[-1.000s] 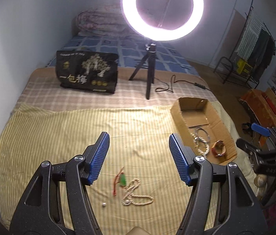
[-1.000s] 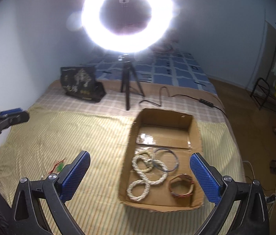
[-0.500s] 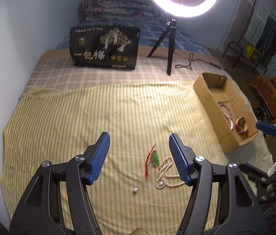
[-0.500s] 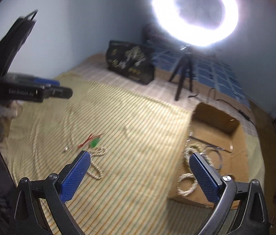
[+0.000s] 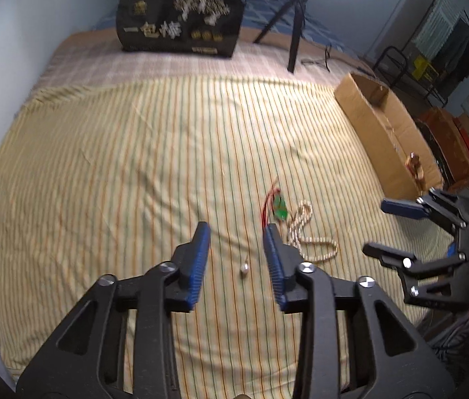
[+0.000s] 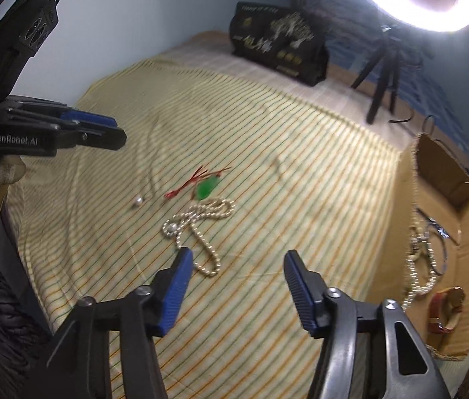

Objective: Organize jewelry
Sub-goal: 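Move the right tool toward the pearl necklace while the left tool approaches the pearl earring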

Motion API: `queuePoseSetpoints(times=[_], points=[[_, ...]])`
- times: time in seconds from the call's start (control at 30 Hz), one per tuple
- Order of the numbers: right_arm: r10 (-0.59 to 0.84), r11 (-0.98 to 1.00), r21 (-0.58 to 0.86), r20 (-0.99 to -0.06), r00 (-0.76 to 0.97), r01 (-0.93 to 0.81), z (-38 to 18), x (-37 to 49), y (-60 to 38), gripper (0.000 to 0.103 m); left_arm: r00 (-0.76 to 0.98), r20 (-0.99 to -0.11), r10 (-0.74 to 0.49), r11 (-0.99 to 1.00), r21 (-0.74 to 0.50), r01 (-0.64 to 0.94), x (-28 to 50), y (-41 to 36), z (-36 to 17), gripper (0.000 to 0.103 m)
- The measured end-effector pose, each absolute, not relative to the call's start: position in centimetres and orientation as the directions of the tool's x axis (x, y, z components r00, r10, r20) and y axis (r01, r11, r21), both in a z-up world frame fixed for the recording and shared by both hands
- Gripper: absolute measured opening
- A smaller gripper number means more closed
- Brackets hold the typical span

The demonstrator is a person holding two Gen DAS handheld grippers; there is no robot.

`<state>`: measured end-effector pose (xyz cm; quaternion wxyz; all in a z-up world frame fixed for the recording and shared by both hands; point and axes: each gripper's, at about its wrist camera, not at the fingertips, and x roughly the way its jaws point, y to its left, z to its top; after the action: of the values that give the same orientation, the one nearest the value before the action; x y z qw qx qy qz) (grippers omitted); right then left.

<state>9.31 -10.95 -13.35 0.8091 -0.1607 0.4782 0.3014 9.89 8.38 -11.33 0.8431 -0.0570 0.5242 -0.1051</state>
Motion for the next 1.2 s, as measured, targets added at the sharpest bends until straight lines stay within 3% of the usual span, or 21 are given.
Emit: queuePoseSetpoints(times=[0.17, 0.43, 0.57, 0.63, 1.1, 1.2], points=[[0.339, 0.745, 0.057, -0.89, 0.303, -0.665, -15.1, 9.5, -9.8, 0.041, 0.376, -0.891, -0.256, 0.965, -0.214, 0.15, 9.2, 7.6, -13.3, 0.027], [0.324, 0.714, 0.039, -0.903, 0.281, -0.699, -16.8, 9.7, -8.3, 0.032, 0.335, -0.907, -0.255, 0.963, -0.205, 0.176, 8.8, 6.7, -15.2, 0.024], [0.321, 0.705, 0.036, -0.907, 0.273, -0.708, -17.4, 10.1, -8.0, 0.031, 0.323, -0.914, -0.246, 0.963, -0.194, 0.186, 8.8, 6.5, -15.9, 0.023], [0.317, 0.701, 0.028, -0.908, 0.276, -0.712, -17.7, 10.3, -7.6, 0.029, 0.314, -0.92, -0.236, 0.965, -0.182, 0.191, 8.8, 6.3, -16.4, 0.016], [0.317, 0.671, 0.013, -0.909, 0.27, -0.741, -18.9, 10.9, -6.9, 0.028, 0.295, -0.933, -0.206, 0.967, -0.149, 0.206, 9.7, 5.5, -18.0, 0.016], [0.316, 0.669, 0.012, -0.91, 0.269, -0.744, -19.1, 11.0, -6.8, 0.027, 0.293, -0.934, -0.204, 0.968, -0.147, 0.205, 9.9, 5.5, -18.1, 0.012]])
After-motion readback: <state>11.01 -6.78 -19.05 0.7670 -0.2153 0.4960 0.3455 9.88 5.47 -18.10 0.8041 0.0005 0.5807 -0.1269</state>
